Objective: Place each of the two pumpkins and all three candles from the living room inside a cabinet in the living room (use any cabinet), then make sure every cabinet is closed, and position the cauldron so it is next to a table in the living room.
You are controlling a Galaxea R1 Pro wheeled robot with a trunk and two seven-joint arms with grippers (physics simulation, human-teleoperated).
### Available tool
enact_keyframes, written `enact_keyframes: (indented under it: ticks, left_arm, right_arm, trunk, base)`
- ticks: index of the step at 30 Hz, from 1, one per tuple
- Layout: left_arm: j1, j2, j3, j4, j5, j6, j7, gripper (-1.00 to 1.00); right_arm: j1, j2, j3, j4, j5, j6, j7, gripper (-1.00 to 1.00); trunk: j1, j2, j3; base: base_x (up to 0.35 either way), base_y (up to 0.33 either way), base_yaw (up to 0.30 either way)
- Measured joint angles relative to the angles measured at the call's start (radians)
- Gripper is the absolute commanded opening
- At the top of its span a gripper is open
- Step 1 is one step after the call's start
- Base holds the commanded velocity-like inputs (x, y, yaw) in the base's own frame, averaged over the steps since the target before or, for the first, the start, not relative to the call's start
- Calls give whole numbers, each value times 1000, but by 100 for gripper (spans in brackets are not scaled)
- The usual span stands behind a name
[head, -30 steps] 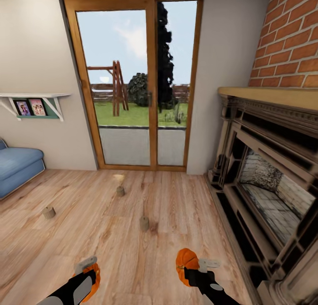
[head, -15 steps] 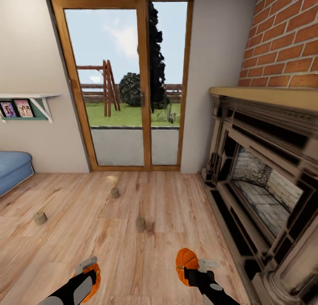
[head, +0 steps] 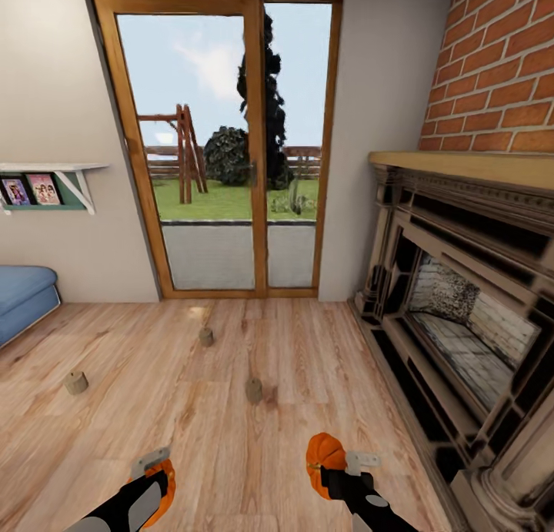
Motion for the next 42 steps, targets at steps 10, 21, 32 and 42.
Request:
enact_keyframes:
  ticks: [10,21,32,42]
  left_arm:
    - [0,-1,0,0,0,0,0,-100]
    - [0,-2,0,0,1,0,-2,-100]
    - [0,0,0,0,1,0,-1,-100]
    - [0,3,1,0,2,0,0,-100]
  right_arm:
    - [0,0,-1,0,0,0,0,-100]
    - [0,0,-1,0,0,0,0,-100]
    - [0,0,-1,0,0,0,0,-100]
    - [0,0,-1,0,0,0,0,-100]
  trunk:
    - [0,0,0]
    - [0,0,0]
    - [0,0,0]
    - [0,0,0]
  base:
    - [-38,55,-123]
    - [-7,61,-278]
    - [0,61,-281]
    - [0,270,-281]
